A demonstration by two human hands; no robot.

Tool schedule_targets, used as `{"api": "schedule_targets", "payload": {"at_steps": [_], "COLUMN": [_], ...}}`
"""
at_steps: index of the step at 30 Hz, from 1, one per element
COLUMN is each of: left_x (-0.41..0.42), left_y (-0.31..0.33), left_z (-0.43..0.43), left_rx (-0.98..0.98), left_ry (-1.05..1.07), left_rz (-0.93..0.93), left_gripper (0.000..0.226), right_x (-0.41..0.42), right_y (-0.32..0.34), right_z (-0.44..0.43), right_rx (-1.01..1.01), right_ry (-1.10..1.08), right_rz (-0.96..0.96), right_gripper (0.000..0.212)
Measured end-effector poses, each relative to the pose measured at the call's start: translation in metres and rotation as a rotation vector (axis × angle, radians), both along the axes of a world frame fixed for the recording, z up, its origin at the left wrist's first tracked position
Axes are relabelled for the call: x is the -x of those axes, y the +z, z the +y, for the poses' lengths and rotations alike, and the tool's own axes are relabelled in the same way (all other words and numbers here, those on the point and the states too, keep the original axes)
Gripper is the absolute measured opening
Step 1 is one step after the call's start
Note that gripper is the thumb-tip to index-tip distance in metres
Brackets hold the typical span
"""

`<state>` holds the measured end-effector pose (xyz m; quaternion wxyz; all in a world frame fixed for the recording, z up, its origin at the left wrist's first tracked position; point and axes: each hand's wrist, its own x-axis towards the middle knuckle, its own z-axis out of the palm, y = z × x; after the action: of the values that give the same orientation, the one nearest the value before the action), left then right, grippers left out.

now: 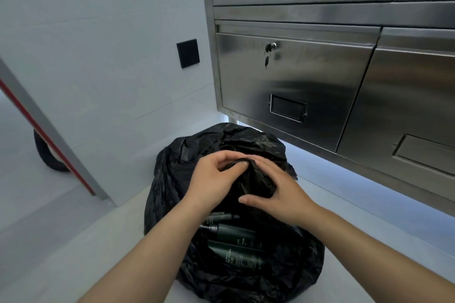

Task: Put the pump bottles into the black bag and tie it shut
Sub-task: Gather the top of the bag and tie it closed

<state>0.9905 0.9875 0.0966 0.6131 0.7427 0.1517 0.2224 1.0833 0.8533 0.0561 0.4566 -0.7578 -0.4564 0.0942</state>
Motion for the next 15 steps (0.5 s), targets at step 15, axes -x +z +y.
{"api": "schedule_targets", "payload": {"at_steps": [15], "left_x": [0.032], "left_y": [-0.080], "left_z": [0.096], "left_rx": [-0.061], "left_ry": [0.205], "left_rz": [0.256], "left_gripper": [0.007], "right_x": [-0.022], "right_y": [-0.033], "right_z": [0.031], "right_rx": [0.179], "right_ry": [-0.196], "right_rz": [0.049], "right_gripper": [0.046]}}
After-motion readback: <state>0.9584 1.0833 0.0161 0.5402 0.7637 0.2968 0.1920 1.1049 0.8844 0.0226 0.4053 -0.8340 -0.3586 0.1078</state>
